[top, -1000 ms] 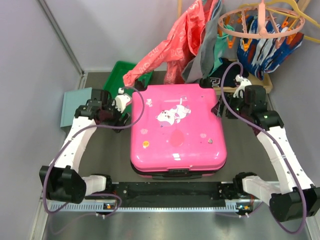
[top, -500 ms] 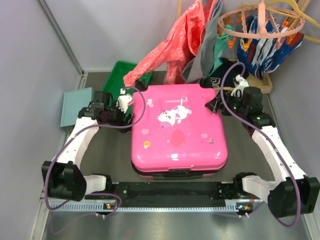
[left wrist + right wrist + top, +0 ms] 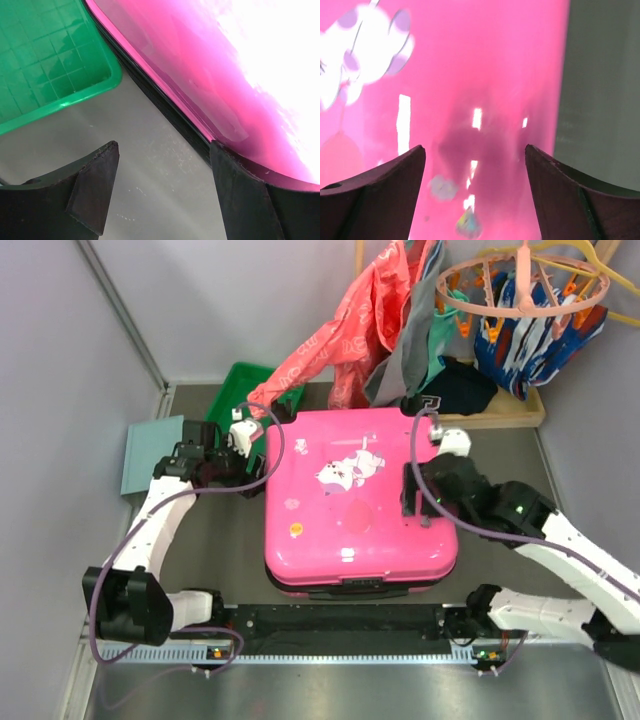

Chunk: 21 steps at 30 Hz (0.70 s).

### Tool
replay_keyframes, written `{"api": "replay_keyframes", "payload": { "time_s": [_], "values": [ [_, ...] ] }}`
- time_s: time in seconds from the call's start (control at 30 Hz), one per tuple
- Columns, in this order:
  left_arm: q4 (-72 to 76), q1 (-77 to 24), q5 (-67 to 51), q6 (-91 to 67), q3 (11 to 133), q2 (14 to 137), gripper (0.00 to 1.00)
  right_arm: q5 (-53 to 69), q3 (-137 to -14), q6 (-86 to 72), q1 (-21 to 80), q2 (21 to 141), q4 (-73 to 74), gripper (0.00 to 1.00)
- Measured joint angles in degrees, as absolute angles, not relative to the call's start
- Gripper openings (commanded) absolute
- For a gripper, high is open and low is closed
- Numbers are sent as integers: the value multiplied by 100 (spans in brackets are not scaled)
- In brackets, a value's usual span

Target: Open, take out, and arrange the luggage

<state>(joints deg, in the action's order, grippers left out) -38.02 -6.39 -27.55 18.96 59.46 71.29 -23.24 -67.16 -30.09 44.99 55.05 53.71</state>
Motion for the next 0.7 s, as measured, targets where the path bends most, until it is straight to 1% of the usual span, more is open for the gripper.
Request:
{"api": "replay_keyframes", "payload": {
  "time_s": [0.07,0.1,0.17,0.3,0.37,0.47,0.5,0.53,0.6,0.7],
  "values": [
    [-3664,-639,-2757,1852,5892,7126,78,-2950,-7065,-3607,5461,5730,6097,86],
    [-3597,-639,-2764,1835,5848,7124,78,-3190,-7297,-3966,5977,5986,6475,89],
    [-3503,-639,-2775,1806,5760,7124,77,-3610,-7815,-4689,6978,6646,6945,90],
    [-3328,-639,-2902,1772,5596,7120,77,-4154,-8383,-5988,8368,7756,7087,91],
    [-3280,-637,-2917,1745,5537,7107,77,-4292,-8420,-6440,8847,7843,7133,92],
    [-3223,-635,-2932,1684,5489,7096,77,-4189,-8543,-7290,9317,7913,7352,93],
    [-3210,-635,-2939,1662,5481,7096,77,-4117,-8552,-7588,9459,7999,7395,98],
    [-3197,-635,-2952,1653,5470,7087,77,-4040,-8547,-7837,9577,8077,7430,99],
    [-3164,-635,-2982,1629,5430,7057,77,-3879,-8420,-8348,9845,8239,7441,99],
    [-3144,-635,-3022,1610,5384,6956,77,-3636,-7920,-9074,10095,8348,7467,99]
  ]
}}
